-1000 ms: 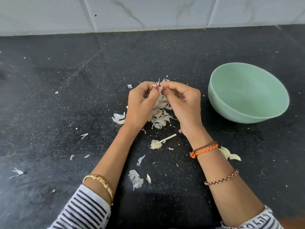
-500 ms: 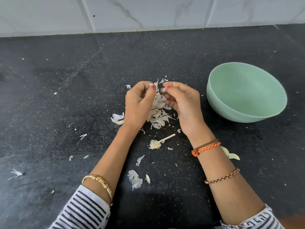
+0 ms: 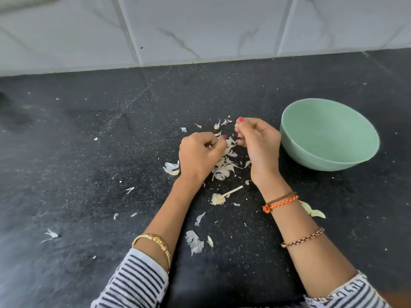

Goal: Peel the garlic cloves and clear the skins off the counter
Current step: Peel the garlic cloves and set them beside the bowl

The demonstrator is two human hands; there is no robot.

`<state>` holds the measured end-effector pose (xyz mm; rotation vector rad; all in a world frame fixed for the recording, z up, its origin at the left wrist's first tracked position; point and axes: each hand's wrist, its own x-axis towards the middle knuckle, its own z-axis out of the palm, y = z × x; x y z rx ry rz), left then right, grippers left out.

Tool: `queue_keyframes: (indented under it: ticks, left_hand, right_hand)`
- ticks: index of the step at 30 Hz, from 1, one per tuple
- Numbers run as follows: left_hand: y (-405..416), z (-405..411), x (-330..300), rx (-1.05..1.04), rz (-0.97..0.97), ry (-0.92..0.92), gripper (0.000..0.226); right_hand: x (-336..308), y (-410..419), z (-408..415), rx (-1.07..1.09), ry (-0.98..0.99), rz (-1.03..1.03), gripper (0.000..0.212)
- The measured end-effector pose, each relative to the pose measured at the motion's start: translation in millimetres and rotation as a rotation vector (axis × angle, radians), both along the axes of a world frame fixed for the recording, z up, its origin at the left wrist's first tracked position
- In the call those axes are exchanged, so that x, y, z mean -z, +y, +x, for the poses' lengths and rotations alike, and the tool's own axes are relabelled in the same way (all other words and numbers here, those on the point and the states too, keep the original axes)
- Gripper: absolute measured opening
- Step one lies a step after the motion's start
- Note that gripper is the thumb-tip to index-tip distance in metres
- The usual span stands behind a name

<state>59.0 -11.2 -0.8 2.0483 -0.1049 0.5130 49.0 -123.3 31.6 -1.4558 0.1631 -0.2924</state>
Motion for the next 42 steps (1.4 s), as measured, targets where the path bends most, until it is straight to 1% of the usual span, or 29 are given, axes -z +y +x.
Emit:
queue_keyframes:
  ticks: [2, 4, 5, 8, 10, 13, 15, 17, 20, 23, 27, 30, 35, 39, 42]
  left_hand:
    - [-2.8, -2.1, -1.3, -0.013, -0.005, -0.007, 0.032]
    - [-5.0, -4.9, -3.3, 0.004, -0.001, 0.000, 0.021]
    - [-5.4, -5.6, -3.5, 0.024, 0.019, 0.001, 0.017]
    - [-6.5, -7.1, -4.6, 0.065, 0.147, 0.003, 0.019]
    - [-8.3, -8.6, -5.1, 0.081, 0.215, 0.025, 0.020]
    - [-11.4, -15.0, -5.7, 0.101, 0.236, 0.010, 0.028]
    - [-11.1, -18.4, -8.4, 0.098, 0.258, 0.009, 0.023]
    - [-9.5, -21.3, -9.3, 0.093, 0.293, 0.011, 0.016]
    - [-5.1, -24.6, -6.8, 0.064, 0.318, -0.023, 0.018]
    - [-1.6, -29.2, -2.8, 0.055, 0.296, -0.054, 0.020]
    - [1.6, -32.1, -1.1, 0.044, 0.268, -0.101, 0.028]
    - [-0.8, -33.7, -0.5, 0.070, 0.267, -0.069, 0.030]
    - [-7.3, -37.9, -0.9, 0.092, 0.278, -0.074, 0.028]
    - [-7.5, -39.2, 0.3, 0.082, 0.219, -0.055, 0.027]
    - [-3.9, -36.8, -0.3, 0.075, 0.180, -0.031, 0.034]
  right_hand:
    - [-2.6, -0.8, -1.9, 0.040, -0.082, -0.067, 0.018]
    - [-5.6, -1.6, -5.4, 0.072, -0.159, -0.143, 0.018]
    - [-6.5, -2.5, -8.2, 0.087, -0.192, -0.182, 0.017]
    - [-2.6, -7.4, -24.4, 0.130, -0.254, -0.334, 0.018]
    - [4.8, -13.4, -39.5, 0.149, -0.263, -0.470, 0.020]
    - [18.1, -25.7, -62.3, 0.156, -0.246, -0.743, 0.017]
    - [25.6, -33.5, -75.4, 0.220, -0.252, -0.923, 0.015]
    - [32.0, -41.5, -91.2, 0.322, -0.261, -1.038, 0.014]
    - [37.9, -55.1, -111.7, 0.420, -0.259, -1.068, 0.009]
    - [41.9, -70.5, -123.7, 0.457, -0.210, -1.095, 0.008]
    - [43.3, -73.9, -129.6, 0.417, -0.051, -1.058, 0.017]
    - [41.3, -71.5, -129.6, 0.399, -0.017, -1.007, 0.023]
    - [39.7, -71.9, -129.9, 0.411, -0.037, -0.964, 0.024]
    - [38.4, -64.3, -127.4, 0.435, -0.120, -0.936, 0.021]
    - [31.0, -48.4, -117.0, 0.416, -0.198, -0.908, 0.019]
